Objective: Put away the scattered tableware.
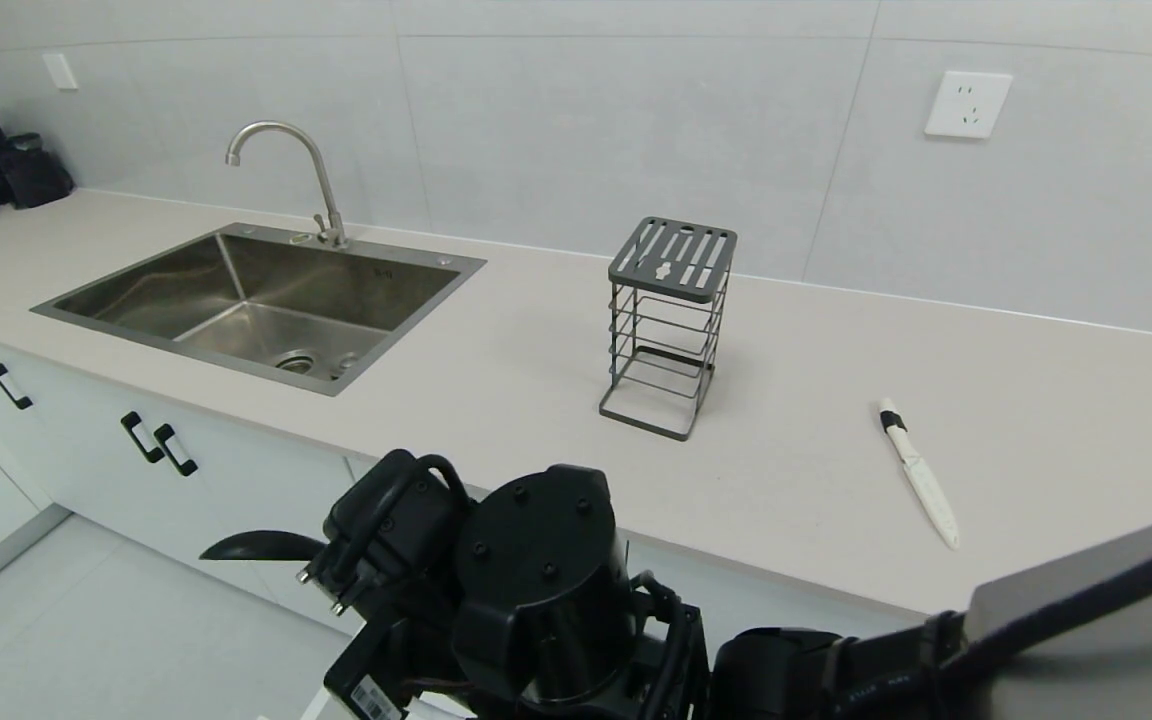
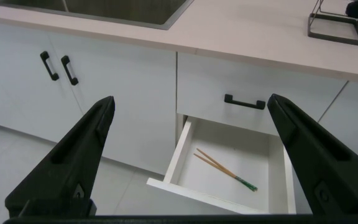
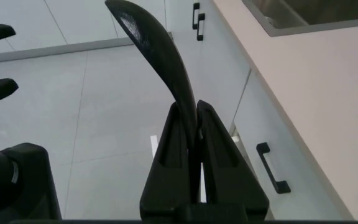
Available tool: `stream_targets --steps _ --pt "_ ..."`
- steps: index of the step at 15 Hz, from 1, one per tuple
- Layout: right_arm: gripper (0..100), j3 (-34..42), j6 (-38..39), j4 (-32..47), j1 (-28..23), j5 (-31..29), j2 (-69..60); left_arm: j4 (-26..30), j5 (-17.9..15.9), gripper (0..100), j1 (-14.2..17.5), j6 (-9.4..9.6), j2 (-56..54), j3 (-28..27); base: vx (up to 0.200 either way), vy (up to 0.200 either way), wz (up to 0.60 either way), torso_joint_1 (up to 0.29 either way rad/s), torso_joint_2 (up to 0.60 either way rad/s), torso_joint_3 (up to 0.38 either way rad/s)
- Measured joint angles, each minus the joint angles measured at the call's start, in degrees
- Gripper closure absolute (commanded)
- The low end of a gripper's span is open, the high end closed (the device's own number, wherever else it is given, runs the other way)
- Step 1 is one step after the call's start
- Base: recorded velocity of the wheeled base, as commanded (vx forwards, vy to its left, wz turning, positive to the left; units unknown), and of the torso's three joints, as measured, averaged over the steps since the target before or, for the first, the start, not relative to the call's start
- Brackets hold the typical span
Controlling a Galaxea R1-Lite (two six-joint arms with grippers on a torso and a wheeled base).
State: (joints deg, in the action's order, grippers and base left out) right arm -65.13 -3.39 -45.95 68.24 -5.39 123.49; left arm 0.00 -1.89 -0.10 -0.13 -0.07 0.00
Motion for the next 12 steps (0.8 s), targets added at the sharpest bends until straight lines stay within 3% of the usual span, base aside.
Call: stream_targets --steps 3,12 --pt "100 -1.76 -3.89 2.84 -0.49 -0.11 2.34 0.0 0.01 0 0.0 -0.02 0.0 0.0 0.0 0.0 0.0 0.0 0.0 0.0" --pt "100 -2.84 -4.33 4.27 -1.01 0.82 5.58 0.0 0.0 0 0.0 -0.02 0.0 0.0 0.0 0.0 0.0 -0.028 0.05 0.027"
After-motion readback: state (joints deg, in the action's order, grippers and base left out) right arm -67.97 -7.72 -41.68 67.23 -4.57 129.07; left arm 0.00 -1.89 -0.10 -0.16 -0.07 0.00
